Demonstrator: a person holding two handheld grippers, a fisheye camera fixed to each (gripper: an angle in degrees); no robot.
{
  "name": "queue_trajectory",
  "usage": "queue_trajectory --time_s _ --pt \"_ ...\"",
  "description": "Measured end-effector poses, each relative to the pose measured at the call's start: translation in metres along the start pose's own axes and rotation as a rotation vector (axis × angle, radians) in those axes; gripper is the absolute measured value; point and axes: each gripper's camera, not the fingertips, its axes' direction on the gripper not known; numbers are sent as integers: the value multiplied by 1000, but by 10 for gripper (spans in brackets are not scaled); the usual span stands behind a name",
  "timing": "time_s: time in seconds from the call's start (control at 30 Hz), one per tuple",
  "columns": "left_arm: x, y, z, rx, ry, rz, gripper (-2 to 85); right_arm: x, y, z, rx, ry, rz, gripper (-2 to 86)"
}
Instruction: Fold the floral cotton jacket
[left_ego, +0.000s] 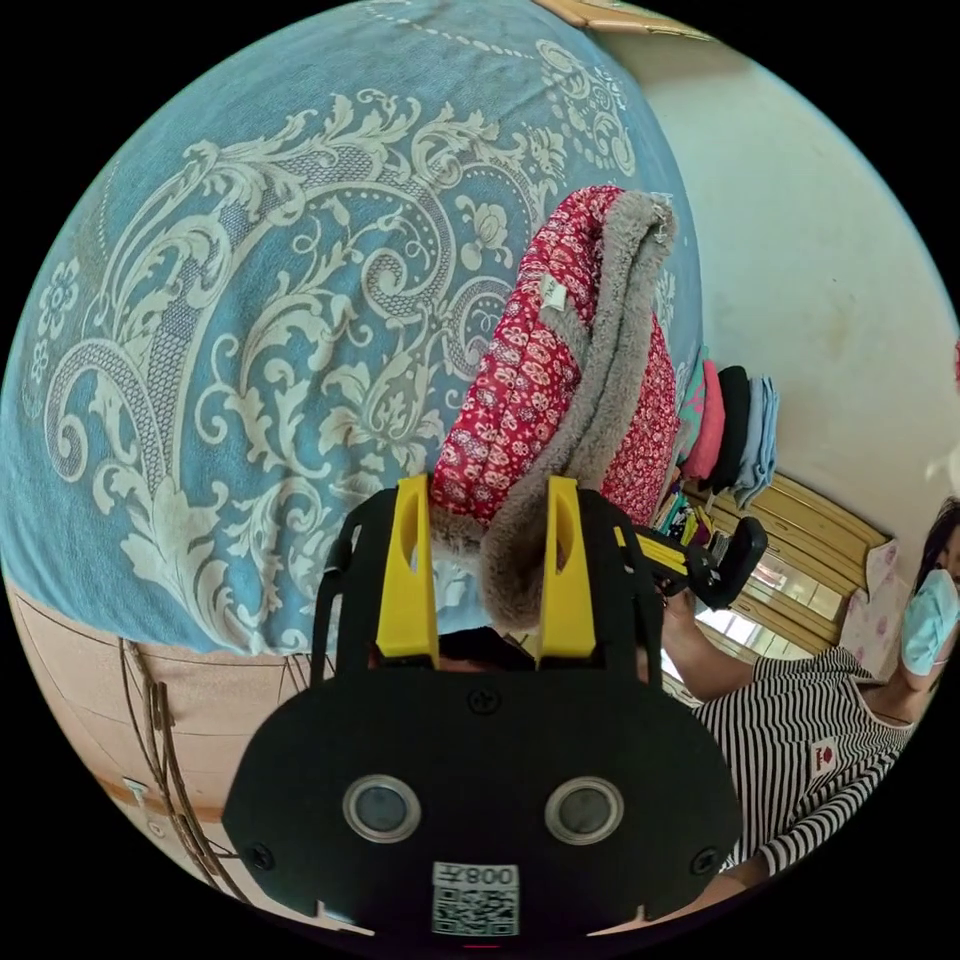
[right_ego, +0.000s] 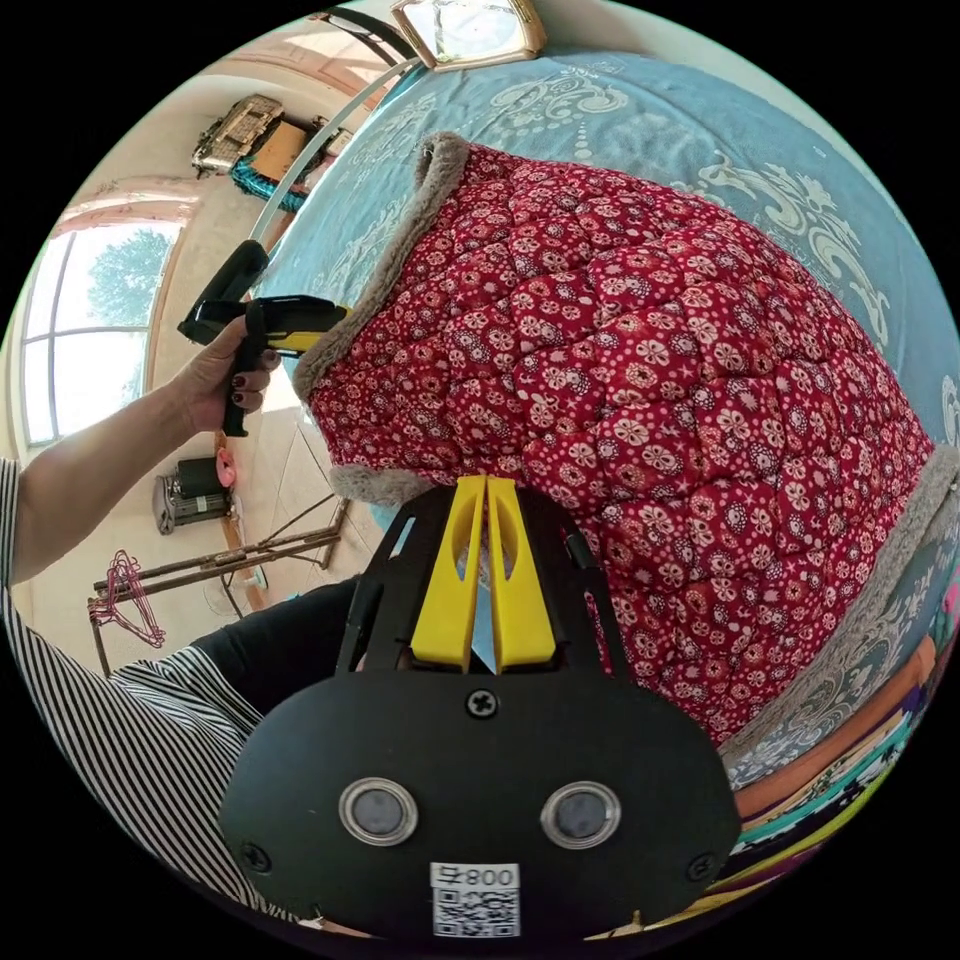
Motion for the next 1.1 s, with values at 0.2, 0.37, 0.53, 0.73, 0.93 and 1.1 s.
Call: queue_trajectory --time_s 0.2,0.37,0.53,0.73,0.93,1.1 --pt "-6 -6 4 -47 97 18 85 4 -5 23 -24 32 -4 0" --pt "10 4 -2 -13 171 75 50 11 2 30 -13 27 11 0" --pt "57 21 -3 -1 266 200 34 23 15 30 -7 3 42 0" --pt "104 26 5 -27 253 305 28 51 50 -6 64 -86 180 1" --pt "132 28 14 -53 239 342 27 105 73 -56 287 -76 312 1" --pt "170 28 27 -84 242 399 27 155 30 -20 163 -30 351 1"
